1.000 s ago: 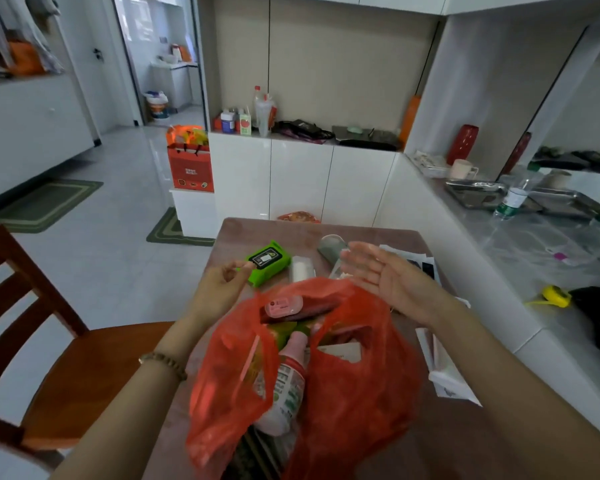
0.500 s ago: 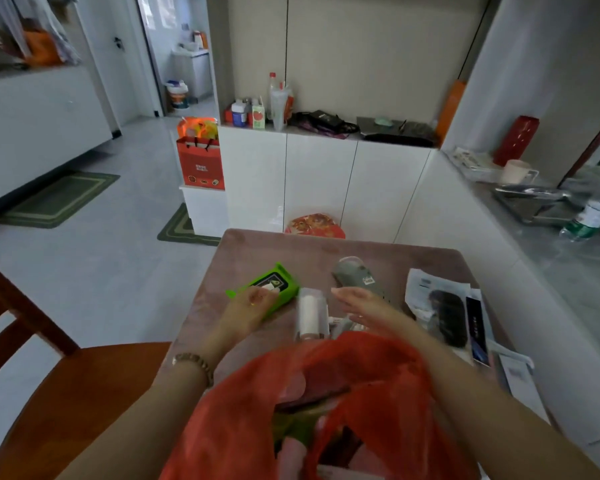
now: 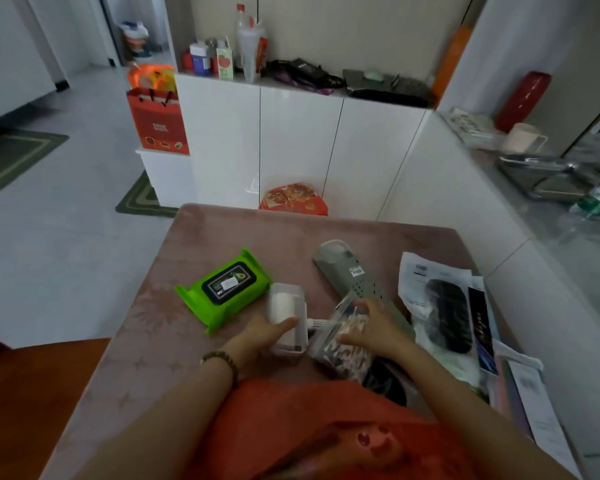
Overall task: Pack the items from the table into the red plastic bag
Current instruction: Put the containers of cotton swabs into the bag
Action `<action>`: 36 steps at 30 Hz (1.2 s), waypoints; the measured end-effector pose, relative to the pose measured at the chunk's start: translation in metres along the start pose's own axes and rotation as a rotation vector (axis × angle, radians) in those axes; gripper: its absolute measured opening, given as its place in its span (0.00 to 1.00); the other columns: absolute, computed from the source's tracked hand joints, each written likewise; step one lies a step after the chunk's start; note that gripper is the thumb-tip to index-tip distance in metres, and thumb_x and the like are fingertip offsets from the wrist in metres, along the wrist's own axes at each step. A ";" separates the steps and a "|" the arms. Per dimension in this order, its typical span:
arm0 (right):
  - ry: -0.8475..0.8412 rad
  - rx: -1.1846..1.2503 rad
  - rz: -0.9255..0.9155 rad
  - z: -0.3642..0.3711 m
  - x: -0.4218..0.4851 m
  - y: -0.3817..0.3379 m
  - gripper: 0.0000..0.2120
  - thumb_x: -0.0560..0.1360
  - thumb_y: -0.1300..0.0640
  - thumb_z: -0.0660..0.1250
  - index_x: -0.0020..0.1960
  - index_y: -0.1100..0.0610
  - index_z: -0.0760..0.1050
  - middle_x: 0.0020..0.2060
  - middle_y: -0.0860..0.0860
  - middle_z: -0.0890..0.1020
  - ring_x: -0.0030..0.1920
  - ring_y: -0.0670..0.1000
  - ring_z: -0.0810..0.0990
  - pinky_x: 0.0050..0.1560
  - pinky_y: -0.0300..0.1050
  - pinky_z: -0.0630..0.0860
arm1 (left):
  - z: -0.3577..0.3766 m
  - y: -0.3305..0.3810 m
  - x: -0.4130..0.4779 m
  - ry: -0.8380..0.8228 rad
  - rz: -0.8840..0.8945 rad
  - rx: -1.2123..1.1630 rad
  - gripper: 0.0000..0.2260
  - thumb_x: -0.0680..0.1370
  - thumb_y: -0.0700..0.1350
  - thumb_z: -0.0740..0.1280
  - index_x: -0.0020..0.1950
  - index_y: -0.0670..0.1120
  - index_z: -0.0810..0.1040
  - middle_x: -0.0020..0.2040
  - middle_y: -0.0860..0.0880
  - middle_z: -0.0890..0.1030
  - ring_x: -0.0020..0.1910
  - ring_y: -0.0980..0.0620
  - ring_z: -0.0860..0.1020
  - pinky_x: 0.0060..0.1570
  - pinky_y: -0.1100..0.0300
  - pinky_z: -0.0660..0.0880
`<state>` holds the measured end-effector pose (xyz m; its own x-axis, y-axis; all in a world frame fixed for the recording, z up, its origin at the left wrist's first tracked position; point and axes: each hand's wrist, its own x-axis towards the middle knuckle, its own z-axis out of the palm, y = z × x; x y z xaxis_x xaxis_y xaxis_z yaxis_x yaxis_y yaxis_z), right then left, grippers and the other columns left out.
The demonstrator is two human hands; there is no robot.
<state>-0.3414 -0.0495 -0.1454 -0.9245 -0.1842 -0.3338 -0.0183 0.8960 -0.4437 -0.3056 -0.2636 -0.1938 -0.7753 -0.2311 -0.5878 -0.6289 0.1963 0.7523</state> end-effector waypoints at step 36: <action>0.288 1.523 0.013 -0.096 -0.153 -0.140 0.47 0.49 0.51 0.85 0.63 0.58 0.69 0.58 0.58 0.78 0.53 0.58 0.81 0.53 0.57 0.79 | -0.054 0.078 -0.226 0.050 0.333 -0.641 0.48 0.54 0.75 0.70 0.64 0.46 0.71 0.58 0.45 0.81 0.54 0.45 0.81 0.52 0.41 0.79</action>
<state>-0.2338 -0.1080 0.0476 -0.9643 0.0610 -0.2575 0.2162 -0.3798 -0.8995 -0.1766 -0.2476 0.0138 -0.9066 -0.3024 -0.2942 -0.1901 -0.3298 0.9247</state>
